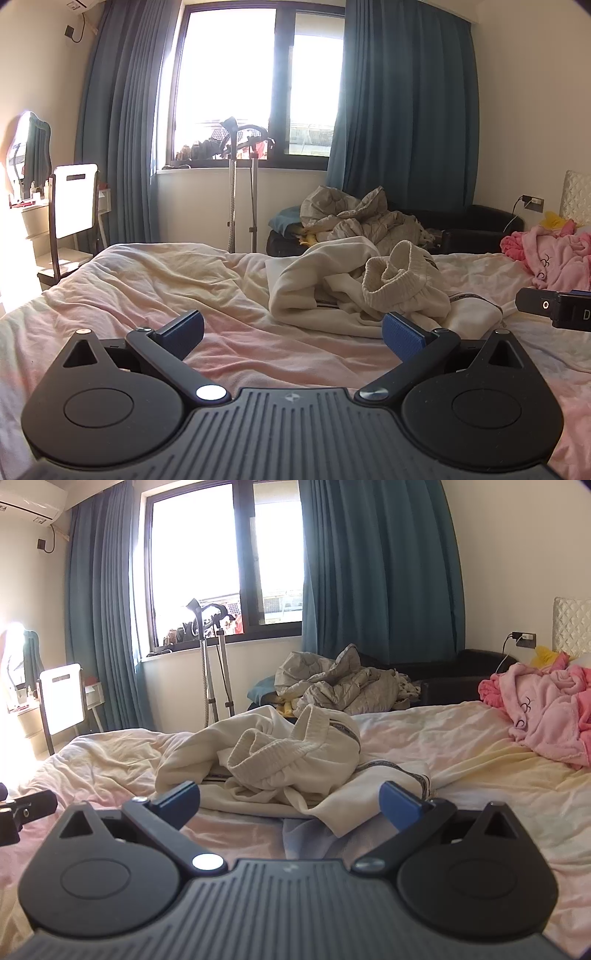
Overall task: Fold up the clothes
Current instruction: 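Move both tools toward the cream sweatpants on the bed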
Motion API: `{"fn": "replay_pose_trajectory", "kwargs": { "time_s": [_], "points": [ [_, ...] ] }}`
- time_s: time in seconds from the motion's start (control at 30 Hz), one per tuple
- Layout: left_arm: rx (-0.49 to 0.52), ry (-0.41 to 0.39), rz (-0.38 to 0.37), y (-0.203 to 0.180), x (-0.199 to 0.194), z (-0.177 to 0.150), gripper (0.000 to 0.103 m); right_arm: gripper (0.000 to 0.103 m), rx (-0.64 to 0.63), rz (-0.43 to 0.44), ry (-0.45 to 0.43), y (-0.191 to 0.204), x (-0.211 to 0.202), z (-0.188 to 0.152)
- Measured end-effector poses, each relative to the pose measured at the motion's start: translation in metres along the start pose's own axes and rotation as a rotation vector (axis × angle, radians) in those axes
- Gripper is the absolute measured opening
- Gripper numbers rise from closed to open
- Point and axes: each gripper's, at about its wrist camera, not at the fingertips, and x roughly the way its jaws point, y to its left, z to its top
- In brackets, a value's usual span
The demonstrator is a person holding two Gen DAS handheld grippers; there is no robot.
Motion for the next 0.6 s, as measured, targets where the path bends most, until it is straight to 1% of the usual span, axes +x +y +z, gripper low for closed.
{"fn": "replay_pose_trajectory", "kwargs": {
  "time_s": [0.27, 0.33, 0.4, 0.6],
  "points": [
    [-0.005, 0.001, 0.003, 0.0017, -0.0003, -0.0006, 0.103, 0.103, 0.012, 0.0, -0.012, -0.0035, 0.0025, 0.0015],
    [-0.006, 0.001, 0.004, 0.0021, -0.0003, -0.0007, 0.103, 0.103, 0.002, -0.009, -0.03, -0.0009, -0.003, 0.0006],
    [-0.007, 0.001, 0.005, 0.0025, -0.0004, -0.0009, 0.103, 0.103, -0.005, -0.018, -0.017, -0.0002, 0.0019, 0.0029],
    [-0.011, 0.002, 0.007, 0.0037, -0.0006, -0.0013, 0.103, 0.103, -0.034, -0.05, -0.027, 0.0044, 0.0002, 0.0022]
  ]
}}
